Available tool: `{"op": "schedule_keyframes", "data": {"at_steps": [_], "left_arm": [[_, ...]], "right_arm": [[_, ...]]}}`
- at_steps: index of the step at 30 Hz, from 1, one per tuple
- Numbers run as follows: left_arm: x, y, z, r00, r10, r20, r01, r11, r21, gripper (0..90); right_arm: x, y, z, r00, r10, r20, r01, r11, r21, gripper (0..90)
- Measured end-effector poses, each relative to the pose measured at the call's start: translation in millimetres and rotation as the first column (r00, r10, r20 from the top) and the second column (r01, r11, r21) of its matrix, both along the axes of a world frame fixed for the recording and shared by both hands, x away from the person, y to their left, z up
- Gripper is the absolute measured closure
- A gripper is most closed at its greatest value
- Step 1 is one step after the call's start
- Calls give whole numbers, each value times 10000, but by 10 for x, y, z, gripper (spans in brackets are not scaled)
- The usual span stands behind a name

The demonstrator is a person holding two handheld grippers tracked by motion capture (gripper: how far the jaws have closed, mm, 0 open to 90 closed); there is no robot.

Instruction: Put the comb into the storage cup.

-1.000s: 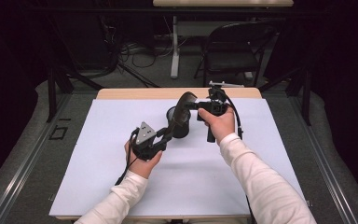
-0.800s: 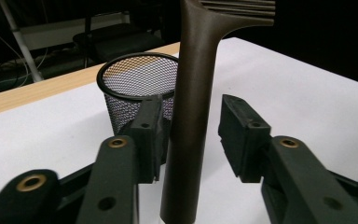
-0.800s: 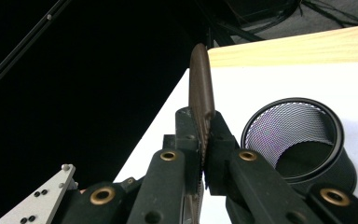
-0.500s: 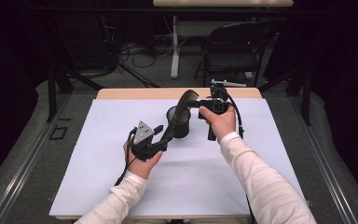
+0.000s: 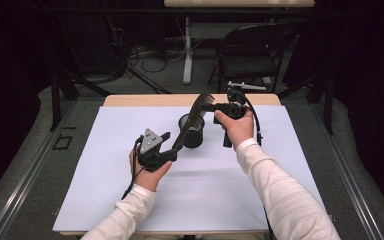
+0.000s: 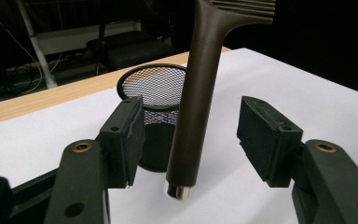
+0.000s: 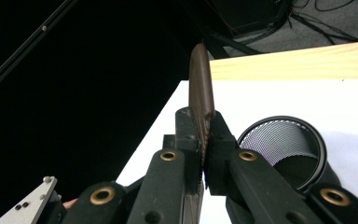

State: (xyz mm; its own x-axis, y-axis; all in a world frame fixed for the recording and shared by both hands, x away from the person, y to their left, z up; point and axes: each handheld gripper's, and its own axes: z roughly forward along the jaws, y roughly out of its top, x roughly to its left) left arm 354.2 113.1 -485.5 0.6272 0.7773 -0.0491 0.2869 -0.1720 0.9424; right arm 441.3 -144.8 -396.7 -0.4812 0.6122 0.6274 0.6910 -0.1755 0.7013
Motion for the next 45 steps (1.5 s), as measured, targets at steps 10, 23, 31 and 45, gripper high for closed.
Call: {"op": "schedule_keyframes", "data": {"at_steps": [10,23,31,45], "left_arm": [[33,65,28,9990,219,399,-238,9985,484,410],[49,154,59,9974,662,281,-666,9977,154,404],[89,183,44,9967,810,-51,-809,9967,68,288],[120,225,53,9956,878,-330,-881,9961,-67,158]], "right_arm": [[38,-15,88,9997,-190,181,191,9998,-67,874],[62,-97,211,9974,-551,460,555,9984,-88,873],[96,-127,270,9952,-764,608,776,9968,-176,873],[149,-179,407,9870,-1260,1001,1300,9909,-342,873]]}}
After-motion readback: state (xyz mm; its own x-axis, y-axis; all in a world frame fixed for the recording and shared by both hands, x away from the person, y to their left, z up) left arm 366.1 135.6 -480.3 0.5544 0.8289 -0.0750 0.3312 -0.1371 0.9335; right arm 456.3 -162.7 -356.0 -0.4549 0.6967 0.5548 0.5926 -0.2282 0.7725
